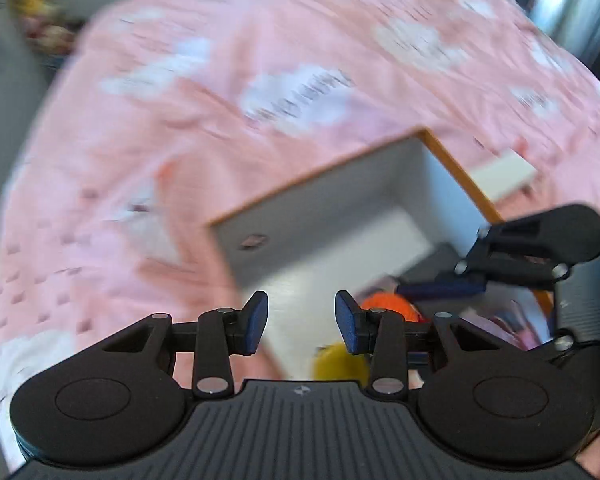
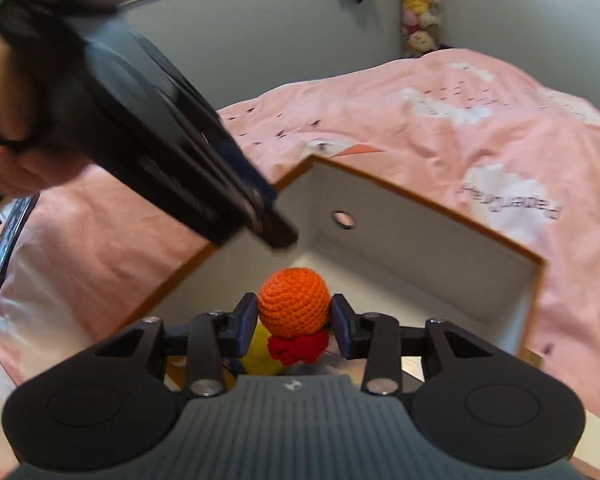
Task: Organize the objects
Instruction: 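Lower the tape measure into the box and open the left tool, then lower the orange crochet ball into the box and open the right tool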
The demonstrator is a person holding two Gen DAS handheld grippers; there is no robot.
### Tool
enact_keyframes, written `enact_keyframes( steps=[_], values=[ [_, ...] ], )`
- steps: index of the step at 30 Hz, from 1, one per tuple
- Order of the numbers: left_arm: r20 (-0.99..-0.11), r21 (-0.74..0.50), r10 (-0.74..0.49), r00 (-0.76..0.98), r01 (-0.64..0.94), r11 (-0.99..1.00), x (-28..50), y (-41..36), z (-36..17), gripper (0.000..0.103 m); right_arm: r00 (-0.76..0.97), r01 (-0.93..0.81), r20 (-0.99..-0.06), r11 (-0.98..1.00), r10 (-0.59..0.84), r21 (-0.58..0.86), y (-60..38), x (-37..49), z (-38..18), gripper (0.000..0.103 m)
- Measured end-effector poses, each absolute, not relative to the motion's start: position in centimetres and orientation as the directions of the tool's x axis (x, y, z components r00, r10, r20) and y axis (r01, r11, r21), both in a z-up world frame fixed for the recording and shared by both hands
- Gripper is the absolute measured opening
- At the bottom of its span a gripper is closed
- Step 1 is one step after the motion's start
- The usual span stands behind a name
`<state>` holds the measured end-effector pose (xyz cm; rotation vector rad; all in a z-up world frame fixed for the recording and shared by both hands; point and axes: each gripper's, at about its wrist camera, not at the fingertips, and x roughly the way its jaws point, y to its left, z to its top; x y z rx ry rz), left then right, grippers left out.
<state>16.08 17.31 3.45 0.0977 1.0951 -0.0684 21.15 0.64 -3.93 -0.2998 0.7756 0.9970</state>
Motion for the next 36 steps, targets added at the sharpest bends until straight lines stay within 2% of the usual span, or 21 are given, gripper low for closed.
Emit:
enact_keyframes(
  steps=[1, 4, 9, 13, 17, 27, 36],
  values=[
    [-0.882, 0.05, 0.016, 0.471, 0.058, 0.997, 18.4, 17.2, 2.9, 0.046, 0.299, -0.846, -0.71, 0.521, 0.637, 0.112, 1.4, 21.3, -4.3, 0.042],
    [-0.862, -0.004, 0.028, 0.507, -0.063, 0.998, 15.2, 18.4, 1.8, 0.046, 0.281, -0.865, -0.725, 0.493, 0.628, 0.091, 3.5, 21.6, -5.4, 0.042],
    [-0.819, -0.066, 0.107, 0.563, -0.277, 0.958, 14.6, 19.1, -1.7, 0.046, 0.255, -0.891, -0.748, 0.449, 0.612, 0.064, 6.2, 22.1, -7.5, 0.042],
    [-0.818, -0.081, 0.149, 0.556, -0.368, 0.926, 14.2, 20.0, -3.6, 0.046, 0.258, -0.898, -0.768, 0.439, 0.586, 0.033, 7.4, 22.2, -8.6, 0.042],
    [-0.817, -0.128, 0.128, 0.562, -0.394, 0.91, 14.4, 21.1, -3.6, 0.046, 0.275, -0.911, -0.78, 0.413, 0.562, -0.024, 8.1, 21.7, -9.4, 0.042],
    [-0.802, -0.157, 0.123, 0.585, -0.404, 0.901, 14.3, 20.6, -3.7, 0.046, 0.292, -0.923, -0.801, 0.374, 0.523, -0.092, 9.1, 21.6, -10.9, 0.042],
    [-0.767, -0.165, 0.137, 0.627, -0.399, 0.902, 13.4, 20.1, -2.8, 0.048, 0.293, -0.919, -0.799, 0.386, 0.525, -0.084, 8.5, 21.5, -9.8, 0.044]
  ],
)
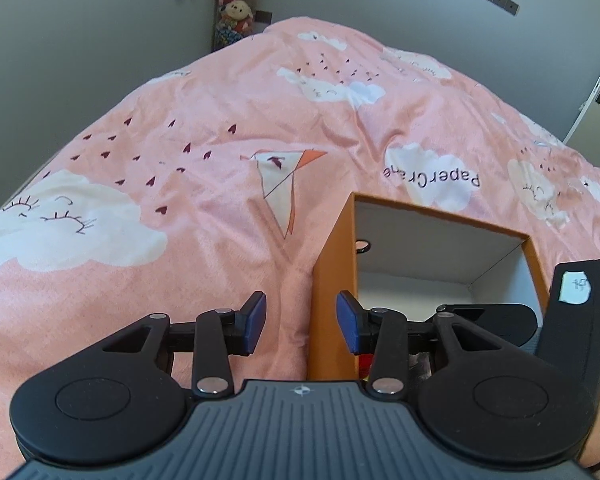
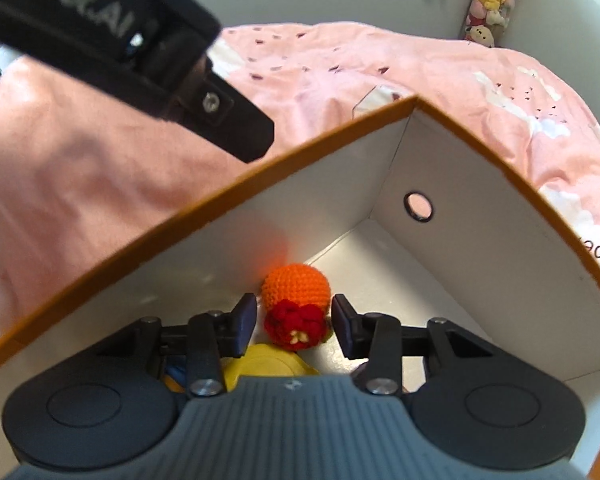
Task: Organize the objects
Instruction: 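Lower the orange crochet ball into the box and open the right tool, then move the left tool to the gold cube box and grasp it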
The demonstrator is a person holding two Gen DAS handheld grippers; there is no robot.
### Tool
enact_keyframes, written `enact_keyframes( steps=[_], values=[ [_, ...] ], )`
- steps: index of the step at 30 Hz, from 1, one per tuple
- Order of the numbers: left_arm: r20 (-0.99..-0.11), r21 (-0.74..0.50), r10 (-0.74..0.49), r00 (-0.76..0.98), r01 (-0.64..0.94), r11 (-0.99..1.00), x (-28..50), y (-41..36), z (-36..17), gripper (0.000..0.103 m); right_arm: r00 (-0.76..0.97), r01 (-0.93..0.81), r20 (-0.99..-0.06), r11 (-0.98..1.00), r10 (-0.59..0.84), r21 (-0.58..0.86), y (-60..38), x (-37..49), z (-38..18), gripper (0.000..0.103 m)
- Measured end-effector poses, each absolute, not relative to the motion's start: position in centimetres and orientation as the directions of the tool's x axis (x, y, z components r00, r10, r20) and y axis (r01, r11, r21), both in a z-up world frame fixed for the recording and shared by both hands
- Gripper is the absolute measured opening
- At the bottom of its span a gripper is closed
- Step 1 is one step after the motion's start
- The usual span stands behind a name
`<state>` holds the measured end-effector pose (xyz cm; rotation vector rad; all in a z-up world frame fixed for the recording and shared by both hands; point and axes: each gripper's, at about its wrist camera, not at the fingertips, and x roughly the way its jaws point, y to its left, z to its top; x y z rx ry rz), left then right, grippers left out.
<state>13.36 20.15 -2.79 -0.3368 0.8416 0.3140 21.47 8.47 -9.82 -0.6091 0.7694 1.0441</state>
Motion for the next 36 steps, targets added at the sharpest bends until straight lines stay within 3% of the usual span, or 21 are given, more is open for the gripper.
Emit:
enact_keyframes(
  steps=[9, 19, 26, 36],
  values=[
    [-0.672, -0.12, 0.166, 0.721, -0.327, 0.937, 12.5, 16.4, 0.3, 0.049, 0.415, -0.86, -0.717, 0.498, 0.559, -0.109, 3.8, 19.7, -5.0, 0.047],
    [-0.625, -0.125, -0.038, 0.78, -0.052, 0.991, 13.0, 10.0, 1.8, 0.049, 0.631, -0.633, -0.561, 0.773, 0.536, 0.026, -8.6, 18.5, 0.5, 0.052],
    [-0.663, -0.048, -0.137, 0.736, 0.141, 0.989, 14.7, 5.3, 0.7, 0.049, 0.74, -0.449, -0.553, 0.893, 0.383, 0.017, -15.6, 18.4, 0.1, 0.052],
    [-0.772, 0.131, -0.216, 0.599, 0.481, 0.867, 19.2, -2.3, -1.6, 0.048, 0.725, -0.342, -0.613, 0.937, 0.314, 0.075, -21.7, 21.0, -5.1, 0.051]
  ],
)
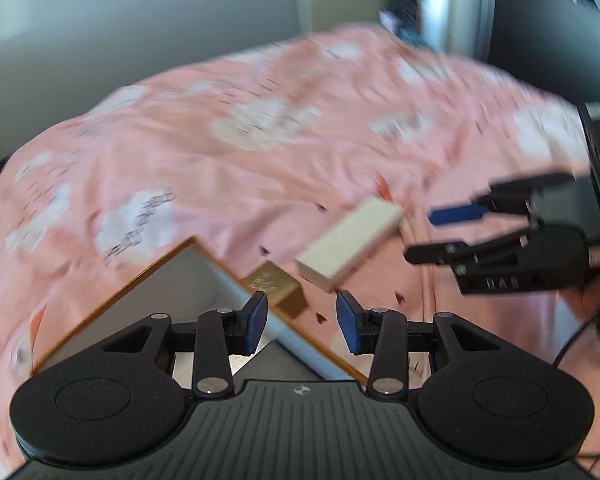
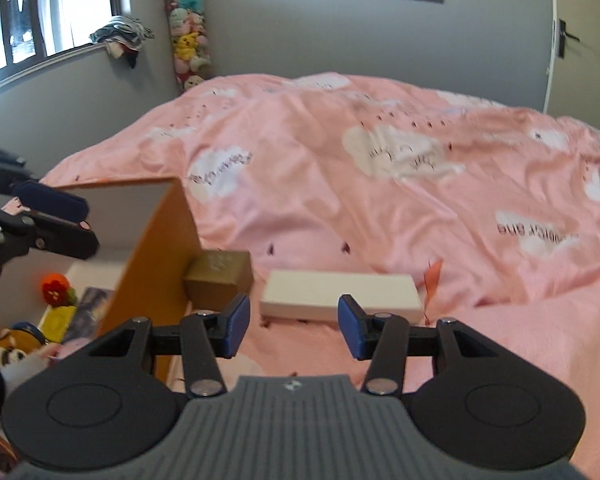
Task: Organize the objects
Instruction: 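Move the left tool to the gold cube box and grasp it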
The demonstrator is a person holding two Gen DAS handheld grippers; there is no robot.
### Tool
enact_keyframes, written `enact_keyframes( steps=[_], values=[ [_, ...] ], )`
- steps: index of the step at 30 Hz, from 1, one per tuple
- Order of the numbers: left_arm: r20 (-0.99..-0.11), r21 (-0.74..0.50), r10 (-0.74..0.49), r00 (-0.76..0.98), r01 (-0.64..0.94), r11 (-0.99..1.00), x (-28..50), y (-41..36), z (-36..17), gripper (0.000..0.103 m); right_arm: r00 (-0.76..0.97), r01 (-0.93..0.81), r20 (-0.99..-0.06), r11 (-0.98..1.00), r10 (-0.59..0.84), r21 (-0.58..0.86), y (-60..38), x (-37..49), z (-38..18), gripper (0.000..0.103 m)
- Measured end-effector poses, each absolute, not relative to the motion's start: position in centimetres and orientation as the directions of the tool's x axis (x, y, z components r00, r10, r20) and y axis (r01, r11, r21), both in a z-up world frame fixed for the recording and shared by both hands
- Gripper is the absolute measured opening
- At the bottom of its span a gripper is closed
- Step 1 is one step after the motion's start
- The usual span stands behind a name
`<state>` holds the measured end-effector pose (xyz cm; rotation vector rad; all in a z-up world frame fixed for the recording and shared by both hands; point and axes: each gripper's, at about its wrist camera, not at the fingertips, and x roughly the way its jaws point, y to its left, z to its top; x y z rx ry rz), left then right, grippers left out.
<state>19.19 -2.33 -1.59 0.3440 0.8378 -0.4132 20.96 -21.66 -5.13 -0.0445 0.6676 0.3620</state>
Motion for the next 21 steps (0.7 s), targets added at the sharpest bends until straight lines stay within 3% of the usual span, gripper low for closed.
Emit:
enact_keyframes(
  steps=[11, 15, 21],
  values=[
    [-0.894, 0.399, 0.048, 0.446, 0.739, 0.543, 25.0, -9.9, -8.9, 0.048, 0.701, -0.262, -0.635, 0.946, 0.323, 0.191, -25.3, 23.8, -9.6, 0.051],
    [-0.91, 0.415, 0.19, 0.369, 0.804, 0.427, 27.0, -11.8, -12.0, 0.051, 0.703, -0.265, -0.628, 0.942, 0.334, 0.205, -25.8, 23.9, -10.0, 0.051],
    [-0.896, 0.419, 0.331, 0.296, 0.811, 0.409, 29.4, -12.4, -15.2, 0.057, 0.695, -0.274, -0.621, 0.932, 0.363, 0.238, -26.2, 24.0, -10.6, 0.051]
  ],
)
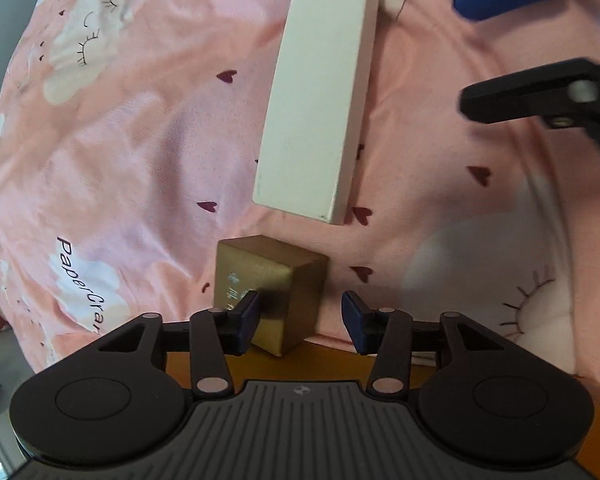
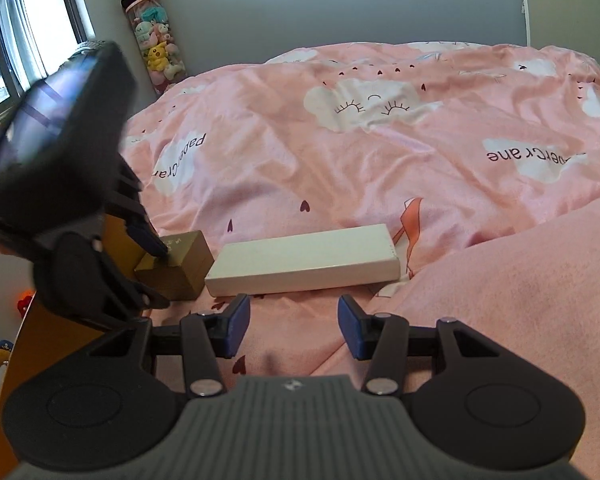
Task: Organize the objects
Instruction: 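Move the left tool to the gold cube box and grasp it, then lift the gold cube box with the left tool while the right grasps the long white box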
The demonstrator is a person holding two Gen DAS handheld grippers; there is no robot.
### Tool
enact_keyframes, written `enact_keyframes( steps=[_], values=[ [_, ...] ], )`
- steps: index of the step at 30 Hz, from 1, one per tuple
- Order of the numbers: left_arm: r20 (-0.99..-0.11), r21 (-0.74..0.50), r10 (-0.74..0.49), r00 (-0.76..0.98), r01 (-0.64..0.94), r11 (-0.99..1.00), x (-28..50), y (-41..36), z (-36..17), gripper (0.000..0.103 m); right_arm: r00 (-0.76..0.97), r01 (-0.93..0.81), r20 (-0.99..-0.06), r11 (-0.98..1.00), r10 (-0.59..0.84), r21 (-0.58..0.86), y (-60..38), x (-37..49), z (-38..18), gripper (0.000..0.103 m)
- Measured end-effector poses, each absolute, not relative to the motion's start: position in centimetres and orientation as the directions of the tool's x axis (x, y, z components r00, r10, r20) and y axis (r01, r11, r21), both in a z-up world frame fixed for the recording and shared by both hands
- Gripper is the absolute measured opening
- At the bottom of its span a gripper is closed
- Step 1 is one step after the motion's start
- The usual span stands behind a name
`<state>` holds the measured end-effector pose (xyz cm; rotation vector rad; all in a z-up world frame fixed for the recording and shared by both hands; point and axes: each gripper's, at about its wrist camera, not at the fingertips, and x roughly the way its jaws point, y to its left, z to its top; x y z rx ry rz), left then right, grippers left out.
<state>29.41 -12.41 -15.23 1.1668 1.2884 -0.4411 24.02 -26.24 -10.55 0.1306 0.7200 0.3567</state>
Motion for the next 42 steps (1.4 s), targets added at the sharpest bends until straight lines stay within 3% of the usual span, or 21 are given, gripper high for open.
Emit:
enact_keyframes(
  steps=[18, 20, 27, 34, 37, 42],
  values=[
    [-0.805, 0.532, 0.446, 0.391, 0.809, 0.252, 30.0, -11.8, -19.3, 0.061, 0.678, -0.263, -0.635, 0.929, 0.37, 0.261, -26.7, 24.5, -11.3, 0.052],
    [-0.785, 0.56, 0.455, 0.42, 0.795, 0.232, 30.3, -12.0, -19.1, 0.054, 0.678, -0.268, -0.638, 0.931, 0.365, 0.248, -26.6, 24.5, -11.5, 0.052],
    [-0.806, 0.561, 0.396, 0.439, 0.781, 0.275, 30.4, -10.6, -16.6, 0.053, 0.675, -0.318, -0.645, 0.93, 0.358, 0.183, -25.8, 24.7, -11.6, 0.052],
    [-0.89, 0.454, 0.251, 0.38, 0.79, 0.413, 29.5, -9.8, -11.8, 0.053, 0.675, -0.461, -0.677, 0.884, 0.294, -0.075, -23.0, 25.7, -11.1, 0.053],
    [-0.902, 0.431, 0.193, 0.387, 0.783, 0.449, 29.1, -10.2, -9.8, 0.052, 0.677, -0.518, -0.691, 0.831, 0.253, -0.204, -21.6, 26.2, -11.4, 0.063],
    [-0.922, 0.367, 0.09, 0.377, 0.772, 0.518, 28.6, -11.1, -7.1, 0.052, 0.686, -0.592, -0.705, 0.702, 0.18, -0.396, -19.3, 26.6, -12.6, 0.063]
  ],
)
